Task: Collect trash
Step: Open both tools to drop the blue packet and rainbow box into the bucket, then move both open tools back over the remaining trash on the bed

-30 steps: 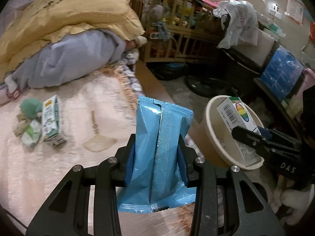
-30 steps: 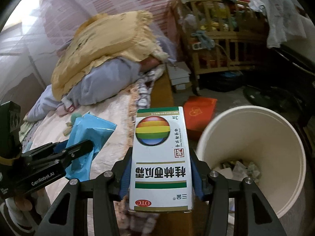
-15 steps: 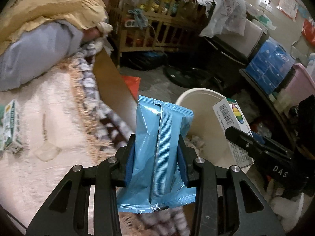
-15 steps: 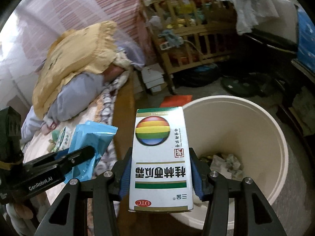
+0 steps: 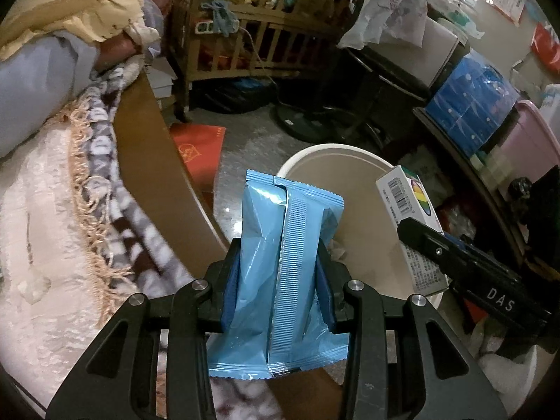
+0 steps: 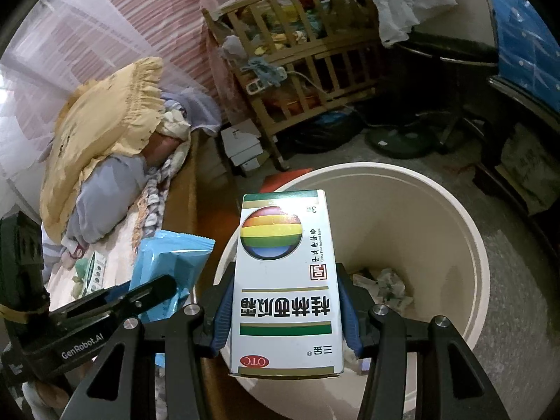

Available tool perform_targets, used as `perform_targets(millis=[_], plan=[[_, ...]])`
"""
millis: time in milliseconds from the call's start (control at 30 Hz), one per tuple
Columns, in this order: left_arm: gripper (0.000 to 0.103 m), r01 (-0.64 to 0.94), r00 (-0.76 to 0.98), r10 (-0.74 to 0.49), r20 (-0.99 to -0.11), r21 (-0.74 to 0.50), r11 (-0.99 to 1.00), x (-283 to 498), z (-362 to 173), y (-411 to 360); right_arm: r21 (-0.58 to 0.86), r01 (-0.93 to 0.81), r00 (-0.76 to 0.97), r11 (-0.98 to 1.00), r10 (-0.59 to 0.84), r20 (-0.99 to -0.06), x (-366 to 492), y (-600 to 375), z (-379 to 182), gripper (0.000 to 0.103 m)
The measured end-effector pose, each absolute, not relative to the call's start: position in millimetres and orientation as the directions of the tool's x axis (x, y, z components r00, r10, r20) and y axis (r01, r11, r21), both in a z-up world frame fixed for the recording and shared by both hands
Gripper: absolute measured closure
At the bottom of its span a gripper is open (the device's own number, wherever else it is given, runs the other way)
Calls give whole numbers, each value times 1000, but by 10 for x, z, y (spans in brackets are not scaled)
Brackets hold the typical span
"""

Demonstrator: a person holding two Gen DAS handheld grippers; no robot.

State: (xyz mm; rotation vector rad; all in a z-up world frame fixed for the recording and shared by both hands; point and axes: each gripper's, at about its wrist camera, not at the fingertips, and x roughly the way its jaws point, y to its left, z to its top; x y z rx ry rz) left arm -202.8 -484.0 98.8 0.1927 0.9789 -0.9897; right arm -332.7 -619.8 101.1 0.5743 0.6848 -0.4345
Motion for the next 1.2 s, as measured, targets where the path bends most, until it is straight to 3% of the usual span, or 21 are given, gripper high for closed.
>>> perform_targets(millis=[233,467,600,1200], plan=[[64,772,128,-643,-755,-331,543,-2034,946,-4999,353,570,691,742,-201,-694,-3347,-6288,968,54],[44,771,85,-668,-739,-376,514,-2045,905,-5090,348,597,686,722,-235,-689,-3398,-6400,977,51],[43,778,96,-658,-747,-356,517,-2048,925,-5052,370,609,688,702,-234,-687,-3431,-6443,980,43],[43,706,320,-584,-746,-223,672,-1761,1081,-4123,328,482,708,813,-140,-692,-3027,-5785,1091,42]])
